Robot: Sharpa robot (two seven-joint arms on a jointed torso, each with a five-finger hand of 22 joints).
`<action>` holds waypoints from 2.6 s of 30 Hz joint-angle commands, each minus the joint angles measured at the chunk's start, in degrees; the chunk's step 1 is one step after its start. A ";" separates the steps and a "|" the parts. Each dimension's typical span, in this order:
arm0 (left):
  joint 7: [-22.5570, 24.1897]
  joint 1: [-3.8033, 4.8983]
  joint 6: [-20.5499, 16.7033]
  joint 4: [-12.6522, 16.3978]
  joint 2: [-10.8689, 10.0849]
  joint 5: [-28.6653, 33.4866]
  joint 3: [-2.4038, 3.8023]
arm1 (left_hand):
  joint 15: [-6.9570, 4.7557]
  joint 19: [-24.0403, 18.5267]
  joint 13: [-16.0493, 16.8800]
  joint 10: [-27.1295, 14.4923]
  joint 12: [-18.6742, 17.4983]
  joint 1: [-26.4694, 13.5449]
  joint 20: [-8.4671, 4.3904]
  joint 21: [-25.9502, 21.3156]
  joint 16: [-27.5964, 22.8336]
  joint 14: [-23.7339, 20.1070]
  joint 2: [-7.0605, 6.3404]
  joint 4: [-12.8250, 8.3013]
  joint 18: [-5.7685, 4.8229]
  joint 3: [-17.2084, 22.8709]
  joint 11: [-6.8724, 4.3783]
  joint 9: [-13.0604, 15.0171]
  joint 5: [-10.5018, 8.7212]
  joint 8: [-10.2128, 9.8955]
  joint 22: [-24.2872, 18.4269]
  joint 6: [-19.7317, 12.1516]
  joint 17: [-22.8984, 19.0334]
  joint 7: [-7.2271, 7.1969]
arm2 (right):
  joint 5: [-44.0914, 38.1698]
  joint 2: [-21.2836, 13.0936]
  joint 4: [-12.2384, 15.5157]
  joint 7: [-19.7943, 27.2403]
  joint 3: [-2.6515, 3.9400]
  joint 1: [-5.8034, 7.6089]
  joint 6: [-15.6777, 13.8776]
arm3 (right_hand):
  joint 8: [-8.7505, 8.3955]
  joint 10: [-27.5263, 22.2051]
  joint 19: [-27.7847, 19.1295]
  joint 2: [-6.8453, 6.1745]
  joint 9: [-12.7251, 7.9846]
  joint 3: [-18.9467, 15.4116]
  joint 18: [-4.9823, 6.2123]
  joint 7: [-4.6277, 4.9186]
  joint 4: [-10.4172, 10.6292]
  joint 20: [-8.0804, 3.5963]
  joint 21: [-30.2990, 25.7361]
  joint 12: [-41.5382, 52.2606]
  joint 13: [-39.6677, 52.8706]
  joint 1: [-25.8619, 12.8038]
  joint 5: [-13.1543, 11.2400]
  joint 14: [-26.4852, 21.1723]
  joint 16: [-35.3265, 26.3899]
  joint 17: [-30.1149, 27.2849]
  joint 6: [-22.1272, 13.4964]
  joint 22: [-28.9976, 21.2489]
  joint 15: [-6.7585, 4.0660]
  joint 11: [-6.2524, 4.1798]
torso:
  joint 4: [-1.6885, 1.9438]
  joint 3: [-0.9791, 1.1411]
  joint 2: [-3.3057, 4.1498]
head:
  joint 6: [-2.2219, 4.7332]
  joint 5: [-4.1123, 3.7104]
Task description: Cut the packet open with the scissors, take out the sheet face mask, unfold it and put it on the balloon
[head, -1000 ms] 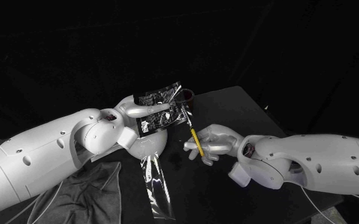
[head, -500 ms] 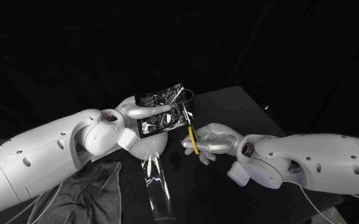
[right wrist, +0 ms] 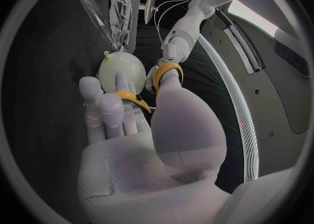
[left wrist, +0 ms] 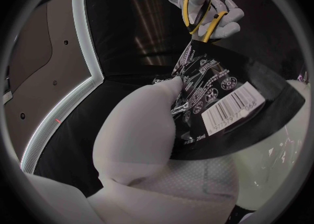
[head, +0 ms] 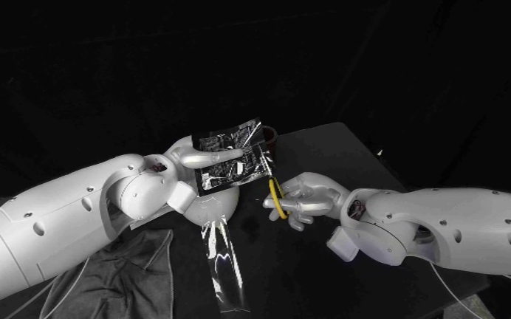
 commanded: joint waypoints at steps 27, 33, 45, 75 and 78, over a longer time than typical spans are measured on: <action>-0.42 -0.07 1.45 0.46 -0.16 -0.16 -0.04 | -0.07 0.50 0.08 0.98 0.14 -0.22 -0.17 0.20 0.32 0.22 0.32 -0.40 0.88 0.18 -0.59 2.83 0.16 0.40 -0.08 0.18 0.10 0.06 | 1.98 0.45 0.14 3.14 0.13 0.22 -0.84 | -5.45 -8.66 -1.45 2.04 -0.81 -7.87 -1.14 3.15 0.58 0.36 -1.25 -4.95 -2.44 0.93 -0.05 -0.55 -0.50 -2.50 -6.50 -0.51 2.18 2.53 | 0.02 0.00 -0.01 | 0.84 -0.13; -0.54 -0.07 1.74 0.51 -0.22 -0.15 -0.04 | -0.08 0.51 0.08 0.99 0.13 -0.24 -0.19 0.20 0.33 0.23 0.32 -0.43 0.88 0.19 -0.59 2.86 0.17 0.41 -0.08 0.17 0.12 0.06 | 2.11 0.56 0.05 3.28 0.13 0.21 -0.48 | -5.89 -11.35 -4.86 -0.33 -1.12 -4.86 -0.22 4.12 0.80 1.77 -4.40 -4.66 -4.26 -0.26 -0.02 -3.67 -0.81 -5.67 -8.53 -2.12 3.18 3.56 | 0.01 0.00 0.01 | 1.02 -0.24; -0.68 -0.08 1.83 0.51 -0.22 -0.03 -0.04 | -0.12 0.61 0.10 1.06 0.13 -0.29 -0.23 0.24 0.35 0.30 0.35 -0.52 0.89 0.27 -0.62 2.93 0.17 0.43 -0.08 0.11 0.18 0.05 | 2.14 0.61 -0.24 3.11 0.13 0.22 0.51 | -5.63 -11.84 -5.87 -1.00 -1.21 -3.25 0.26 4.32 0.77 2.32 -5.23 -4.58 -4.99 -0.72 -0.02 -4.57 -0.60 -6.39 -9.03 -2.58 3.42 3.75 | -0.01 0.00 0.02 | 1.20 -0.07; -0.19 -0.07 -1.23 -0.08 -0.44 2.67 -0.06 | -0.41 1.41 0.22 1.78 0.09 -0.89 -0.70 0.58 0.61 1.01 0.15 -1.48 0.83 1.02 -0.66 3.32 0.18 -0.02 -0.10 -1.13 0.84 0.25 | 3.02 -0.46 -0.34 4.69 0.13 1.53 -0.85 | 1.18 5.86 5.66 7.01 -0.10 -7.85 -2.03 -2.39 -0.23 -2.63 8.09 1.51 -1.84 6.76 -0.01 4.67 3.95 5.64 4.41 4.42 -2.42 -2.83 | 0.02 -0.04 0.01 | 1.49 0.01; -0.14 -0.07 -1.53 -0.13 -0.47 3.07 -0.06 | -0.40 1.41 0.21 1.76 0.07 -0.90 -0.70 0.57 0.60 0.99 0.13 -1.50 0.83 1.03 -0.66 3.33 0.18 -0.01 -0.11 -1.13 0.85 0.25 | 3.23 -0.53 -0.28 4.70 0.12 1.53 -1.05 | 0.33 4.19 5.15 6.76 -0.46 -8.91 -1.98 -1.79 -0.04 -2.52 7.51 0.25 -2.12 6.51 -0.05 4.36 3.70 4.93 3.23 4.12 -2.04 -2.30 | 0.04 -0.04 0.02 | 1.61 -0.03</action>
